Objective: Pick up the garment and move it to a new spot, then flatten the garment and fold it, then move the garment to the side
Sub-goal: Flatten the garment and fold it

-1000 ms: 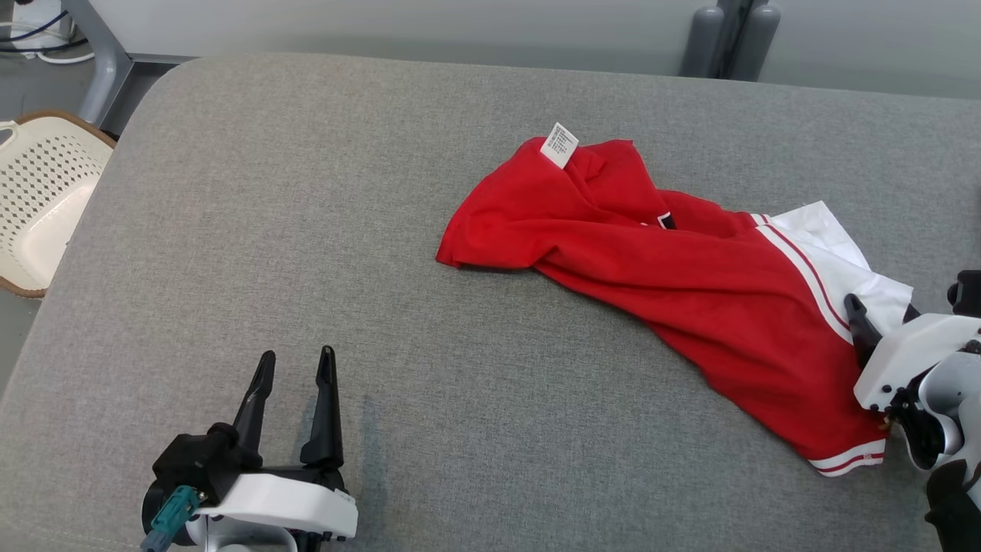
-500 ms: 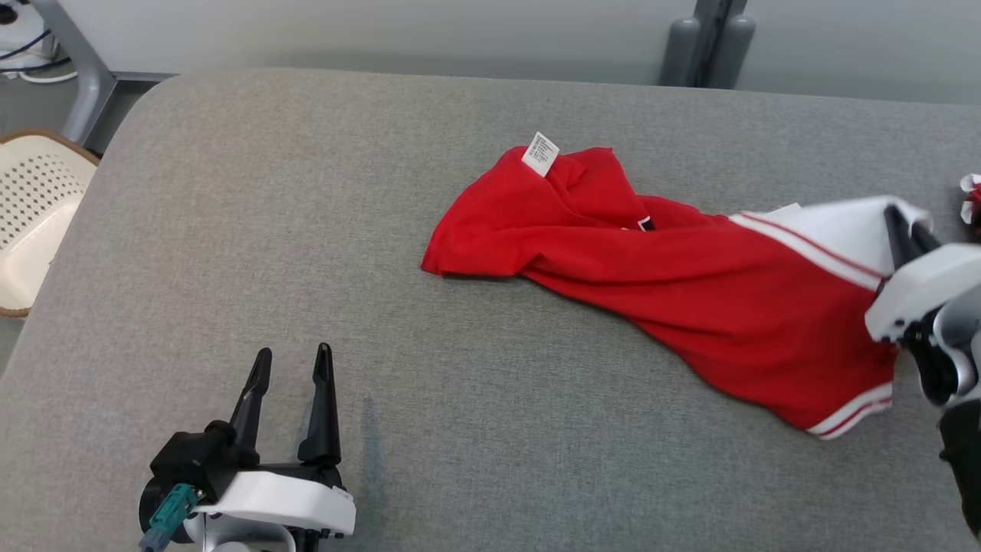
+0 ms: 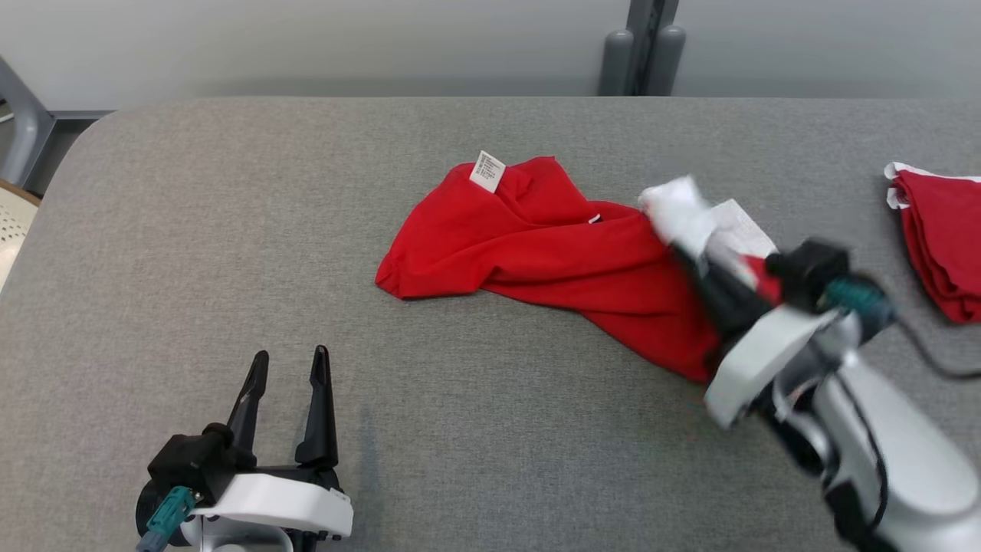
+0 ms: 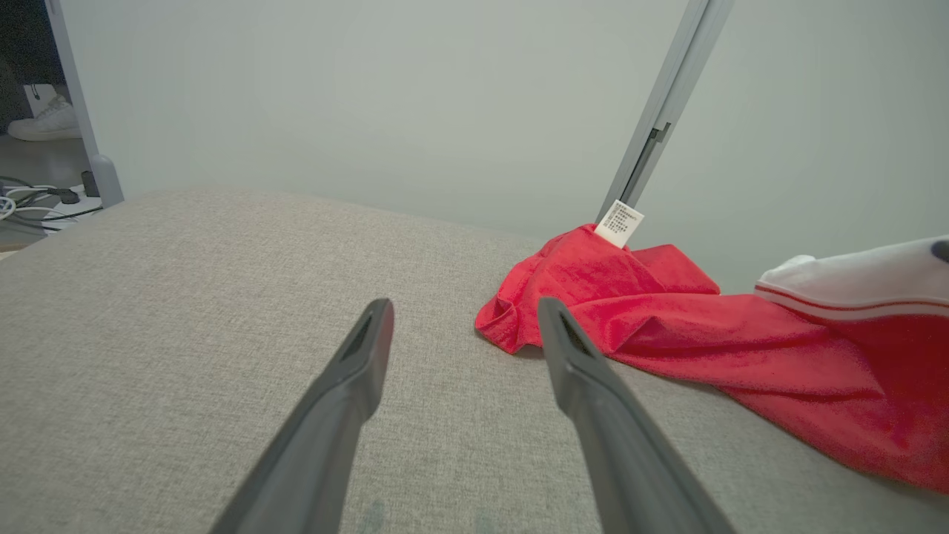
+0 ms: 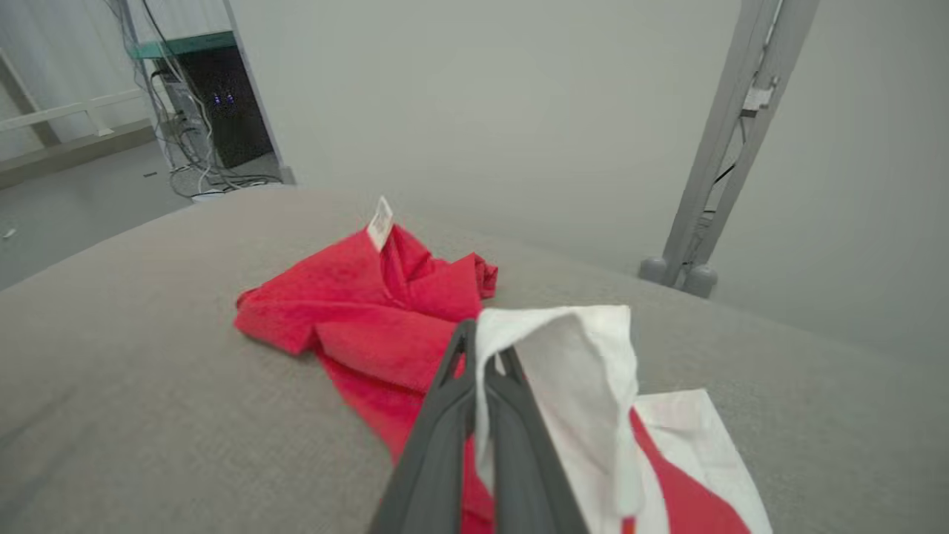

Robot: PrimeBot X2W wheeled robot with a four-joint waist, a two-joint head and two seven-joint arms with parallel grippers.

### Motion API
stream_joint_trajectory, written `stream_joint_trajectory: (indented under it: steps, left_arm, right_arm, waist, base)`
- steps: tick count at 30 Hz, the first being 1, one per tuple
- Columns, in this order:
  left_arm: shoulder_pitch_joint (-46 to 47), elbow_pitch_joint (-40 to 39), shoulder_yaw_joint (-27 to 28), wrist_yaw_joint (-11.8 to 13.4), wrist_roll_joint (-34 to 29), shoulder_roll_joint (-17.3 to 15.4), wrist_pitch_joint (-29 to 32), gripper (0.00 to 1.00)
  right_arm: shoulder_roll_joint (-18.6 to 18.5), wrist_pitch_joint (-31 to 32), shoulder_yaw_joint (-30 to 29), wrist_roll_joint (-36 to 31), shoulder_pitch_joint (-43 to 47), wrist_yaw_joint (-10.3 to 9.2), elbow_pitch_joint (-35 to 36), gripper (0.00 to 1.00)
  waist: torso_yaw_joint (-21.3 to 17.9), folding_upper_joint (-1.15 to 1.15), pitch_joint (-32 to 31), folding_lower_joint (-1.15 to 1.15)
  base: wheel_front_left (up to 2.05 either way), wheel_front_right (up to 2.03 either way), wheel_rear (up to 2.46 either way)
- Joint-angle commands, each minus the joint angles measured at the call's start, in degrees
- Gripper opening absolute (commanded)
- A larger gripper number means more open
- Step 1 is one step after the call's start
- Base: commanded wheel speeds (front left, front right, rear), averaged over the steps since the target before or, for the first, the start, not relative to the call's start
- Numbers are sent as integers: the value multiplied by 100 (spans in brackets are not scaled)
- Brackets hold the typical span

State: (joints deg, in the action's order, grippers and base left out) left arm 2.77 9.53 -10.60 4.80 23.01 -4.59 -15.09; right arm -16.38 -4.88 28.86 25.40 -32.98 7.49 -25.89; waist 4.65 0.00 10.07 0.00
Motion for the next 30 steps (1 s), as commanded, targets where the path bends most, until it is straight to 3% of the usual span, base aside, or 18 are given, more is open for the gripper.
stream_joint_trajectory:
  steps: [1, 7, 18, 19, 20, 21, 30]
  left_arm:
    - [-4, -18, 24, 12, -35, -38, -7, 100]
    - [-26, -67, 61, 44, -27, -80, -7, 100]
    - [-67, -71, 60, 76, 4, -126, -8, 100]
    - [-73, -71, 57, 70, 9, -129, -8, 100]
    - [-80, -69, 47, 67, 12, -132, -8, 100]
    - [-90, -63, 39, 64, 15, -134, -8, 100]
    - [-164, -37, 7, 87, 45, -134, -8, 100]
  right_arm:
    - [-72, 39, 108, 98, 165, 1, 172, 0]
    - [-275, 294, 920, 283, 1136, 1, 1089, 0]
    - [-409, 594, 1753, -23, 2058, 1, 1689, 0]
    - [-386, 570, 1734, -38, 2107, 1, 1709, 20]
    - [-374, 548, 1704, -61, 2143, 1, 1730, 49]
    - [-374, 540, 1665, -80, 2169, 1, 1755, 100]
    - [-536, 695, 737, -281, 2504, 1, 2485, 100]
  waist:
    - [-45, 0, -9, 0]
    - [-213, 0, 10, 0]
    - [-447, 0, -53, 0]
    - [-468, 0, -66, 0]
    - [-488, 0, -81, 0]
    - [-505, 0, -98, 0]
    - [-621, 0, -279, 0]
  base:
    - [0, 0, 0]
    - [0, 0, 0]
    - [0, 0, 0]
    - [0, 0, 0]
    - [0, 0, 0]
    - [0, 0, 0]
    - [0, 0, 0]
